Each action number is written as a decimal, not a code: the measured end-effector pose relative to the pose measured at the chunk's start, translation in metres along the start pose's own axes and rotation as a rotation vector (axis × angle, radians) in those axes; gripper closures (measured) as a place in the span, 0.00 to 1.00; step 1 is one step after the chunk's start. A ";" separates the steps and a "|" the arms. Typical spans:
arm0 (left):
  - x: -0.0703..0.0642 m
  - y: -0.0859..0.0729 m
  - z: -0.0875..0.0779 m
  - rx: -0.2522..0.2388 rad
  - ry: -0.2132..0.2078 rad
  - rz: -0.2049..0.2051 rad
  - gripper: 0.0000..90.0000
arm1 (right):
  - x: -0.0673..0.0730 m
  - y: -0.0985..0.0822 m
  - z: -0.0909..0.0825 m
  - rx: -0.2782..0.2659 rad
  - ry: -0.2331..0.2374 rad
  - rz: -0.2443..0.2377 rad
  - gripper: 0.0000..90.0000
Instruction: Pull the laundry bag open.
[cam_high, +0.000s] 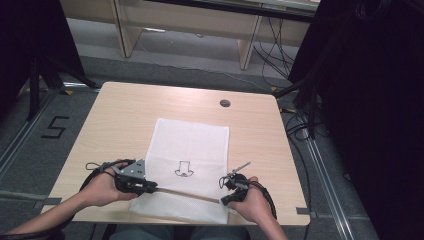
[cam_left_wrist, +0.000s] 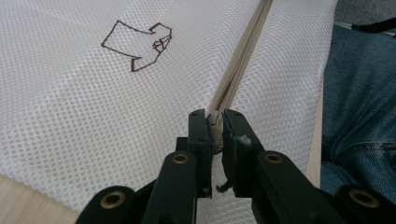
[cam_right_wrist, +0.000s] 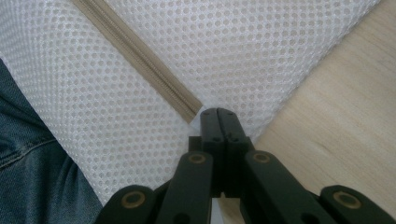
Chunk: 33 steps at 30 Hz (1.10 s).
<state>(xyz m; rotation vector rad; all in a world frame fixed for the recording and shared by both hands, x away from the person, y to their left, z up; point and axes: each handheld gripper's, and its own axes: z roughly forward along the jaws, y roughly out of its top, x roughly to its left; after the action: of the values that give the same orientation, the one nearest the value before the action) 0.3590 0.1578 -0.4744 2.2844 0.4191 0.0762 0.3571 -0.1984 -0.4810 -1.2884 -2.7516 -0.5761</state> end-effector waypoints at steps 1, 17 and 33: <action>0.000 -0.001 0.000 -0.002 0.002 -0.002 0.91 | 0.001 0.000 -0.001 0.007 0.001 0.015 1.00; 0.002 -0.009 -0.011 -0.010 0.027 -0.032 0.91 | 0.003 0.000 -0.001 0.017 0.008 0.045 1.00; 0.003 -0.018 -0.020 -0.017 0.029 -0.042 0.91 | 0.002 0.000 -0.001 0.010 -0.011 0.019 1.00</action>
<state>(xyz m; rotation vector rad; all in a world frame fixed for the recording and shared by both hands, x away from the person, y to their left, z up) 0.3535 0.1843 -0.4747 2.2595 0.4791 0.0910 0.3562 -0.1974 -0.4797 -1.3174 -2.7440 -0.5545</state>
